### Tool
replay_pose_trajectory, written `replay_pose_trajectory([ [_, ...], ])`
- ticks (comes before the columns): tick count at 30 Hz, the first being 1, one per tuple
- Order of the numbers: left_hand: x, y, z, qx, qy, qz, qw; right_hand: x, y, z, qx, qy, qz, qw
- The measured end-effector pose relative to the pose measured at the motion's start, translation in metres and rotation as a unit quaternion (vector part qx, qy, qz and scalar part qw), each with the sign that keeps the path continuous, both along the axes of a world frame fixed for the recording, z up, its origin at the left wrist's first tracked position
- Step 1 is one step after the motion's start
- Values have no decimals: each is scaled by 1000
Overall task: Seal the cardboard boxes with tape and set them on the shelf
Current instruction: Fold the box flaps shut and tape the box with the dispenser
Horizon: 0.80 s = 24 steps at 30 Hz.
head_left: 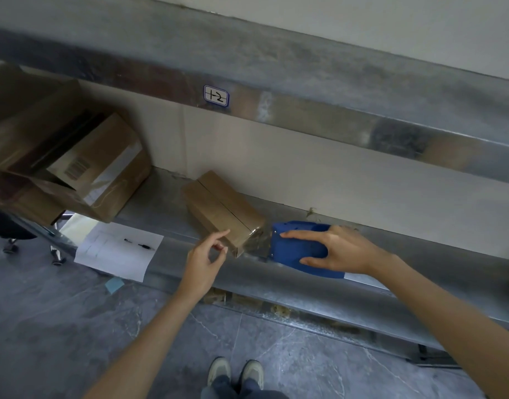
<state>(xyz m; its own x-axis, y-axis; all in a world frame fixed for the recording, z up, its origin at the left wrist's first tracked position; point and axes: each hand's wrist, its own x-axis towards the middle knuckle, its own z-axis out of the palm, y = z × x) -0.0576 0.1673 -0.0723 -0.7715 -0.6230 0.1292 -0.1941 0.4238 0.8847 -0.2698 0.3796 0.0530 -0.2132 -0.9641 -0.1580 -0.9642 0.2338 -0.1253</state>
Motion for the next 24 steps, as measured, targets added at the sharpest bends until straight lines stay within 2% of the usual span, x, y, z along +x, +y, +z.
replay_pose_trajectory([
  [6,-11,1,-12,-9,36,37,999,0,-1,-6,-1,19,-8,1000],
  [10,-15,3,-16,-99,57,54,992,1,-2,-11,-3,13,-16,1000],
  [14,-17,2,-19,-172,18,111,979,-1,-2,-14,-8,2,-20,1000],
  [17,-19,-1,-19,-217,28,84,972,-2,-2,-17,-12,-4,-22,1000],
  [20,-24,-8,-21,-210,41,44,976,-4,-3,-20,-15,-5,-22,1000],
  [24,-29,-6,-17,-224,35,67,972,-5,-3,-21,-19,-13,-29,999],
])
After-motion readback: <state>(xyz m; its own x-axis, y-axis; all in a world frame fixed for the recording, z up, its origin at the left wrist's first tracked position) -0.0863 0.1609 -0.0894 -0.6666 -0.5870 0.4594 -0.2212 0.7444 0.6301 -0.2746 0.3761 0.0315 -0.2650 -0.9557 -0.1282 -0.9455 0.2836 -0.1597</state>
